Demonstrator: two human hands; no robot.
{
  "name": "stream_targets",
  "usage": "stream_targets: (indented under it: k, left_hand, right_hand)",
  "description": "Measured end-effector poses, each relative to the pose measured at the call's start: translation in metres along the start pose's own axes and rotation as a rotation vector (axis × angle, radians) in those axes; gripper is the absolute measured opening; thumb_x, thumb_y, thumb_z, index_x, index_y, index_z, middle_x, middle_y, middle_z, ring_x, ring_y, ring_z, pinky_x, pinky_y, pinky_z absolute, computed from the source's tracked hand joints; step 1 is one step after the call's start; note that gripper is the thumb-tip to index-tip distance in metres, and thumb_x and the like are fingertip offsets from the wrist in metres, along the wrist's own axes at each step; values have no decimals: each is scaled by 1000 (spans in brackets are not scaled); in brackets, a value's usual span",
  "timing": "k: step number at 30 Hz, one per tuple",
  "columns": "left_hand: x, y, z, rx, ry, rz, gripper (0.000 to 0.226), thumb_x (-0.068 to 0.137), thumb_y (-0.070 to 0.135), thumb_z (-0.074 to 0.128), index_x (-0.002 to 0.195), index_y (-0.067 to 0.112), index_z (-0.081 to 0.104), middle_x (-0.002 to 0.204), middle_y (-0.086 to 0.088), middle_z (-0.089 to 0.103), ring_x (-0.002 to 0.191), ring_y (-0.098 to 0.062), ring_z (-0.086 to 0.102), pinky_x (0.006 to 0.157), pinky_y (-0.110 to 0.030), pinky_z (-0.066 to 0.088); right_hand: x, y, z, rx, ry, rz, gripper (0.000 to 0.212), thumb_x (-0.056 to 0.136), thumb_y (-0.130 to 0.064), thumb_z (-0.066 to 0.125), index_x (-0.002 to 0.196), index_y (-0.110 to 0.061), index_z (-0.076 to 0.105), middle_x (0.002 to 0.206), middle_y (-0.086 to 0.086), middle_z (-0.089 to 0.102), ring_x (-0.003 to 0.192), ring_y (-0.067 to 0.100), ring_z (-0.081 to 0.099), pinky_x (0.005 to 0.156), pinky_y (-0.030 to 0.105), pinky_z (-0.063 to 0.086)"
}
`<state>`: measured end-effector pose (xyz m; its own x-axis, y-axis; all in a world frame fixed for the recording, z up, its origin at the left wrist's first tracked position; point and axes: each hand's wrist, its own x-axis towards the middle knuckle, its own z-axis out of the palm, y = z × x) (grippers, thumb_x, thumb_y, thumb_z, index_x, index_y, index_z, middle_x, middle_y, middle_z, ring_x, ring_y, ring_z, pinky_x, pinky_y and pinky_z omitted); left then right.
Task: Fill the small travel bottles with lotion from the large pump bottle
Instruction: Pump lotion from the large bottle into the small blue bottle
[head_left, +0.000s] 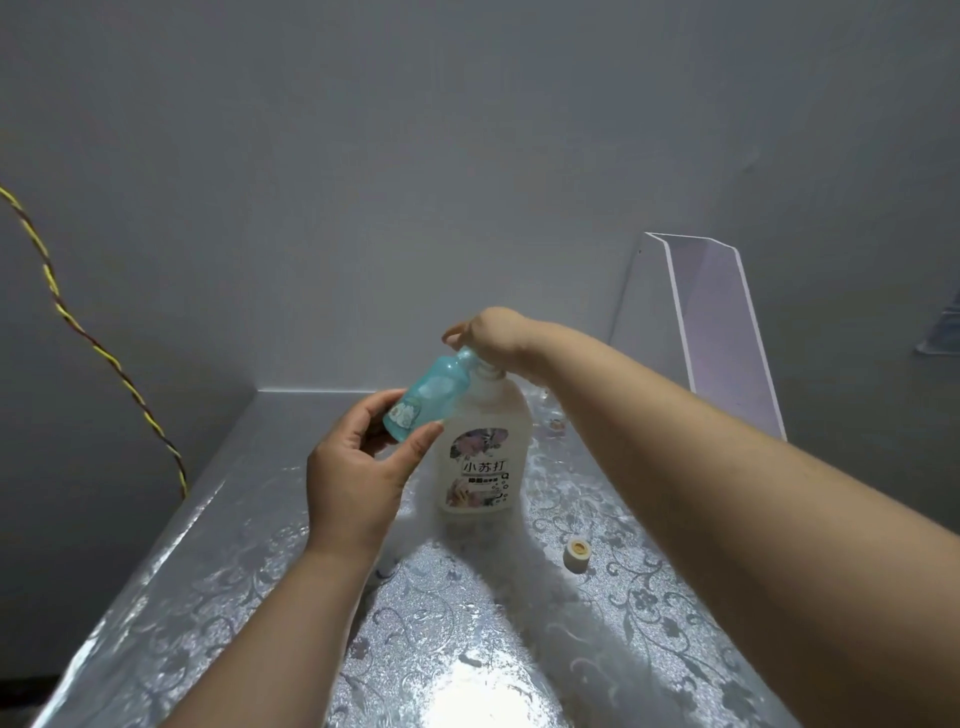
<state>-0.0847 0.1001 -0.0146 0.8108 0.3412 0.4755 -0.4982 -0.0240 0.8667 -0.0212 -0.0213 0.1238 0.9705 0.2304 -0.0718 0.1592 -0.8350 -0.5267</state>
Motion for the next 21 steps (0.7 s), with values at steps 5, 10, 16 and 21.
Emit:
stream_targets:
  k: [5,10,16,21]
  left_hand:
    - [0,3,1,-5,15,1,36,60,38,80,94,37,68,89,14,74,83,-3,69,74,-16,53]
    - [1,1,1,-8,22,-3,36,60,41,81,93,39,69,91,13,75,84,-5,69,77,-19,54]
    - [0,-1,1,-13,9,-12,36,60,39,81,94,39,69,92,11,75,85,-6,69,78,-21,55]
    - [-1,0,1,1,7,-9,36,60,40,80,94,37,69,90,13,74,84,-4,69,75,-17,53]
  right_hand:
    - [-3,-1,-11,65,-43,-28,50,101,-35,41,139,-3,45,144,14,45,131,28,45,108,34,33]
    - [-5,-2,-11,64,-19,-40,47,102,-28,41,140,-2,43,149,12,39,136,26,39,110,33,30]
    - [1,0,-1,-2,7,-24,38,101,-9,38,137,-4,49,141,16,49,132,30,45,106,34,37]
    - [2,3,3,-1,17,-25,39,101,-8,34,138,-4,48,141,18,47,132,32,44,106,37,38]
